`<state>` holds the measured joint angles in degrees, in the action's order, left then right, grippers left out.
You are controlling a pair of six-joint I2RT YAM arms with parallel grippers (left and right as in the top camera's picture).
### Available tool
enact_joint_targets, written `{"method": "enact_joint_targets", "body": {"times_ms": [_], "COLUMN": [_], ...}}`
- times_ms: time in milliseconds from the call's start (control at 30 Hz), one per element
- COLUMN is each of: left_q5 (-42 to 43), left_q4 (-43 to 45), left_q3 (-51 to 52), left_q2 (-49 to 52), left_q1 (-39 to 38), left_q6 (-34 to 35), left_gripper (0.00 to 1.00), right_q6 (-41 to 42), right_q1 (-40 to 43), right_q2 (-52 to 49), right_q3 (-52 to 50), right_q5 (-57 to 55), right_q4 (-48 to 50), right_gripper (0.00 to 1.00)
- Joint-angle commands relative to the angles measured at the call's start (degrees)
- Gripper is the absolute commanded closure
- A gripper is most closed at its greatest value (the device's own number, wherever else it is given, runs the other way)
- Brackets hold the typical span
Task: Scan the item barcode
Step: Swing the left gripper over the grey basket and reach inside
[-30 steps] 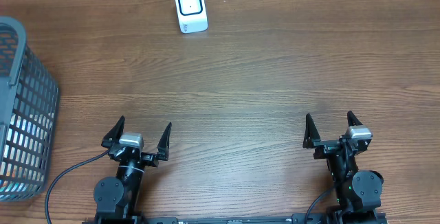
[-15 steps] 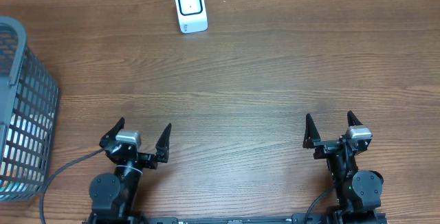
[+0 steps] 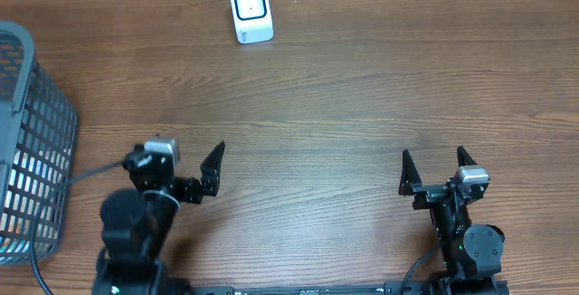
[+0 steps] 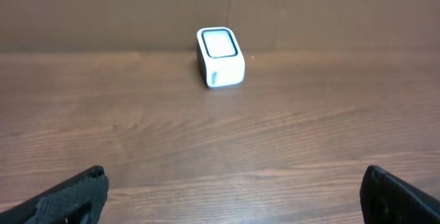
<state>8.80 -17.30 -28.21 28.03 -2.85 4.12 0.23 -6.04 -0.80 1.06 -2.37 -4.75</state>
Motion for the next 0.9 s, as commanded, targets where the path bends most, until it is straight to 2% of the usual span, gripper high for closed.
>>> {"method": "enact_joint_targets", "body": {"times_ms": [0,167,300,400,600,733,867], "left_q5": [2.4,4.96,7.43,11.58,15.19,11.17,5.51], "left_q4": [-5.97,-21.38,-35.54,-41.68,-40.74,-38.38,-39.87], "left_q3": [-10.91,-28.59,-46.58,-56.54,-63.63,-67.98,-75.65], "left_q2": [7.04,19.61,30.47,36.48,42.25,43.98,45.79], "left_q1": [0.22,0.22,0.22,0.22,0.24,2.43,9.2], "left_q6": [0.61,0.57,0.52,0.11,0.74,7.32,12.68], "left_gripper": [0.0,0.01,0.01,0.0,0.01,0.0,0.0], "right_q6": [-0.09,-0.09,-0.09,-0.09,-0.09,-0.09,-0.09], "right_q1": [0.17,0.17,0.17,0.17,0.17,0.17,0.17], "right_q2": [0.39,0.39,0.39,0.39,0.39,0.39,0.39], "right_q3": [-0.57,-0.57,-0.57,-0.57,-0.57,-0.57,-0.57], "right_q5": [-0.52,-0.52,-0.52,-0.52,-0.52,-0.52,-0.52], "right_q4": [0.22,0.22,0.22,0.22,0.22,0.22,0.22], "right_gripper": [0.0,0.0,0.0,0.0,0.0,0.0,0.0]}}
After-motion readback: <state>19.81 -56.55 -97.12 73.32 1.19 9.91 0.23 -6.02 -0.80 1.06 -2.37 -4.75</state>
